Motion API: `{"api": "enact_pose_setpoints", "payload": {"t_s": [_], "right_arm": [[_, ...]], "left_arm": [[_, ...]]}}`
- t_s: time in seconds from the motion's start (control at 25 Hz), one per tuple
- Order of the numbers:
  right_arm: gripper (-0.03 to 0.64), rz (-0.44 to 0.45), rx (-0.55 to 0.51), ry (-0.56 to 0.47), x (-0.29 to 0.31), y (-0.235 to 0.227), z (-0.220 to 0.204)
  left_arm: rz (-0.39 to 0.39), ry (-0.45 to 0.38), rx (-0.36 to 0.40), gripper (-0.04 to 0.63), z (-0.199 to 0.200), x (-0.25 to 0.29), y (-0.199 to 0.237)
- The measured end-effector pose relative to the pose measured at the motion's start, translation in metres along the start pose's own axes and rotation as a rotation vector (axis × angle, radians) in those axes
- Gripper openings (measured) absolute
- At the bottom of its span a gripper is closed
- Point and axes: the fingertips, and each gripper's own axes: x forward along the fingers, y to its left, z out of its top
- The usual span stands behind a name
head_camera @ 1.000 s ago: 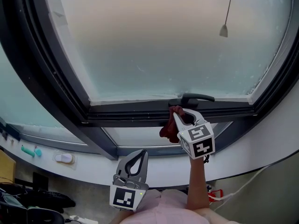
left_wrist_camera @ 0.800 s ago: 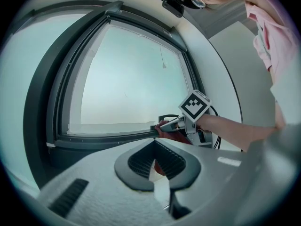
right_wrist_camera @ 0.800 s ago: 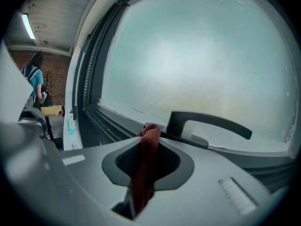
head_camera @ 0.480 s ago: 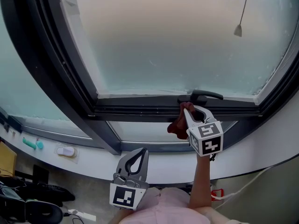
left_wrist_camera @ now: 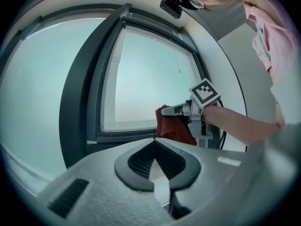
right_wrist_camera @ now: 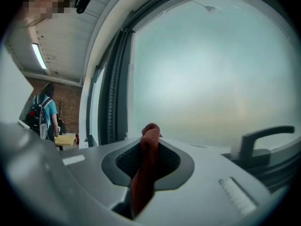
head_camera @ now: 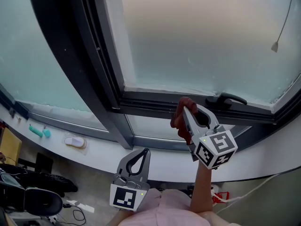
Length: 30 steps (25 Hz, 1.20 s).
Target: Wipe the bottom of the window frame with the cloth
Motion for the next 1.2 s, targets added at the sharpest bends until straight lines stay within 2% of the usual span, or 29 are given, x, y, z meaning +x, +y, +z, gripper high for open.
{"api": "enact_pose_setpoints", "payload": {"t_s": [0.28, 0.44, 0.72, 1.04, 1.2], "right_arm": [[0.057, 0.204, -0.06, 0.044, 0.066, 0.126, -0.012], [0.057, 0.243, -0.093, 0.092, 0.099, 0.165, -0.034], [0.057, 0.168, -0.119, 0.167, 0.141, 0.171, -0.065], [0.054, 0.057, -0.292, 0.193, 0.154, 0.17, -0.073], [0.054, 0.033, -0.34, 0.194, 0.155, 0.17, -0.074]], "left_arm": [[0.102, 0.031, -0.011, 0.0, -0.003, -0.043, 0.058], [0.161, 0.037, -0.023, 0.0, -0.006, -0.069, 0.087], [0.22, 0.038, -0.016, 0.0, -0.008, -0.101, 0.127], [0.213, 0.035, -0.014, 0.0, -0.008, -0.11, 0.148], [0.19, 0.034, -0.013, 0.0, -0.008, -0.109, 0.148]]}}
